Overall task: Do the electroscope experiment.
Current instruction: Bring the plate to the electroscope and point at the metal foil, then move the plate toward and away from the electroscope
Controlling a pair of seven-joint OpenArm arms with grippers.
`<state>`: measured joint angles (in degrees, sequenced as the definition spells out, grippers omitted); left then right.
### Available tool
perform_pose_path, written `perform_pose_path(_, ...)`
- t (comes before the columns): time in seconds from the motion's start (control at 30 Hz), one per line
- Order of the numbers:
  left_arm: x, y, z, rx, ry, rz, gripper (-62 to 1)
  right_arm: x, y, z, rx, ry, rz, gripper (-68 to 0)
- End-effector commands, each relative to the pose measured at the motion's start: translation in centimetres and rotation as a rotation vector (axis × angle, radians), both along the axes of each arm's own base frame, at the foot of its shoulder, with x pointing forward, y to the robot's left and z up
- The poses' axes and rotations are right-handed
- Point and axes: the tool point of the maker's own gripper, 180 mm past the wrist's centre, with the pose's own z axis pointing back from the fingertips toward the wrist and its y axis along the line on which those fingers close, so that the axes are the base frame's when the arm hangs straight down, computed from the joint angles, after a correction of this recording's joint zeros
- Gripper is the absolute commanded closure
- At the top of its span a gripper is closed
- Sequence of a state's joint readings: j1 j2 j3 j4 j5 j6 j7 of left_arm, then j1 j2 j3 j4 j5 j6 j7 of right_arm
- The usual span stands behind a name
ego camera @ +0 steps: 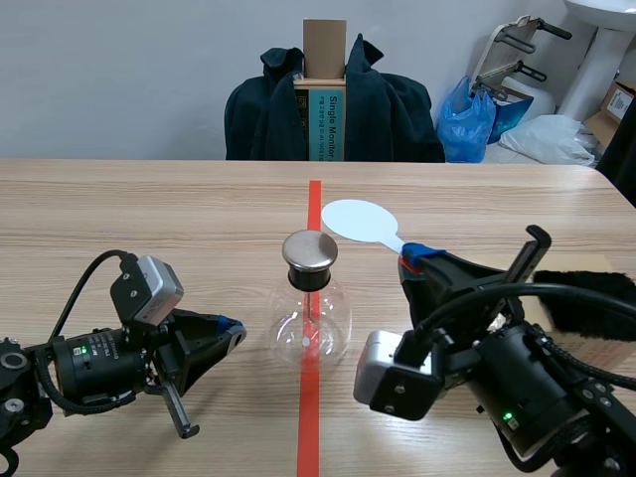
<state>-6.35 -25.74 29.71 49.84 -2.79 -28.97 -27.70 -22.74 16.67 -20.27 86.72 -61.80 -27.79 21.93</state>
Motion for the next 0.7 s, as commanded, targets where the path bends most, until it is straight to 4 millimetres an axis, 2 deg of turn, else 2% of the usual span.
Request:
perform_pose_path(0.0,0.2,-0.5,0.8,-0.034,-0.018,0.001,-2.7,0.3,0.2,1.2,0.004,-0.043,0.020,-0.8)
perform_pose_path(0.3,0.2,-0.8,0.8,-0.037,-0.018,-0.001,-2.8,-0.7,1.7,1.0,-0.026,-0.054,0.118,-0.8)
perform_pose_path(0.67,0.0,-1.1,0.6,-0.023,-0.023,-0.015,-2.8,-1.2,2.3,0.5,-0.068,-0.049,0.160,-0.8)
